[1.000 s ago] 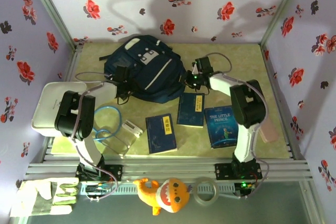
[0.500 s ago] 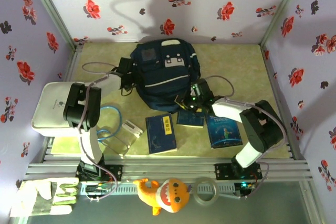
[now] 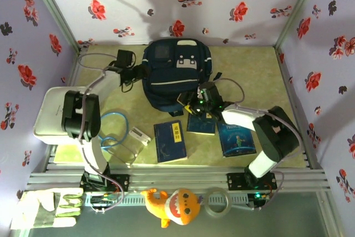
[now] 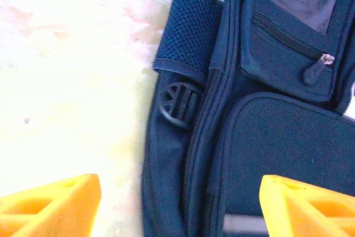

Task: Pack books, pencil case, and school supplies into a backpack

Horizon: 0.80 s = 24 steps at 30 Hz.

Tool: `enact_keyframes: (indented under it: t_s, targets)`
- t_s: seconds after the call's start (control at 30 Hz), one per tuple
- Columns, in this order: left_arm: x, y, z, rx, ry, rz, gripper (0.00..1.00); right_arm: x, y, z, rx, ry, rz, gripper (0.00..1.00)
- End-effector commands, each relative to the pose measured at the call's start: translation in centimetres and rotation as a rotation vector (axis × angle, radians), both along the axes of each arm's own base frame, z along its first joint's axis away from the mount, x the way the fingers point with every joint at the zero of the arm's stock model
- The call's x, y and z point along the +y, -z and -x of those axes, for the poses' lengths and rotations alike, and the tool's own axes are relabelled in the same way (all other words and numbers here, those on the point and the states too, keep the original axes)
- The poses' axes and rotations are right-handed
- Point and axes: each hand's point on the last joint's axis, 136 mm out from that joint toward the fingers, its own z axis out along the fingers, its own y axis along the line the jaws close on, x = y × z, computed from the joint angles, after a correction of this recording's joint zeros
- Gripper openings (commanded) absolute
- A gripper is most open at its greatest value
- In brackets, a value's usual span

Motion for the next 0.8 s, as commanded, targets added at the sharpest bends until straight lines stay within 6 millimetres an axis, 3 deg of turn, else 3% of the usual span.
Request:
enact_keyframes:
  t_s: [0.0,0.07,0.2,0.4,0.6,0.77]
  targets:
    - [-0.5,-1.2,3.4,0.038,0.055,0.027,0.76,-3.5,-1.3,-1.1,-0.089,0.061,0.110,0.68]
    - [-1.4,-1.3,4.7,0.050,0.066,0.081,0.76,-5.1,-1.5,-1.5,-0.099,0.087,0.144,0.72]
    - [-5.4,-1.8,6.5,0.059,0.127,0.227,0.74,-8.3,-1.8,-3.2,-0.096,0.149,0.203,0.73]
    - [-10.9,-1.8,6.7,0.070,0.200,0.307,0.71,-10.1,-1.1,-6.3,-0.070,0.148,0.270,0.73]
    - [-12.4,0.6,6.0,0.140,0.198,0.295,0.69,-10.0,0.7,-10.4,-0.052,0.121,0.313,0.72]
    - [-12.3,2.2,4.8,0.158,0.204,0.250,0.67,-8.0,2.8,-12.8,-0.015,0.071,0.282,0.69]
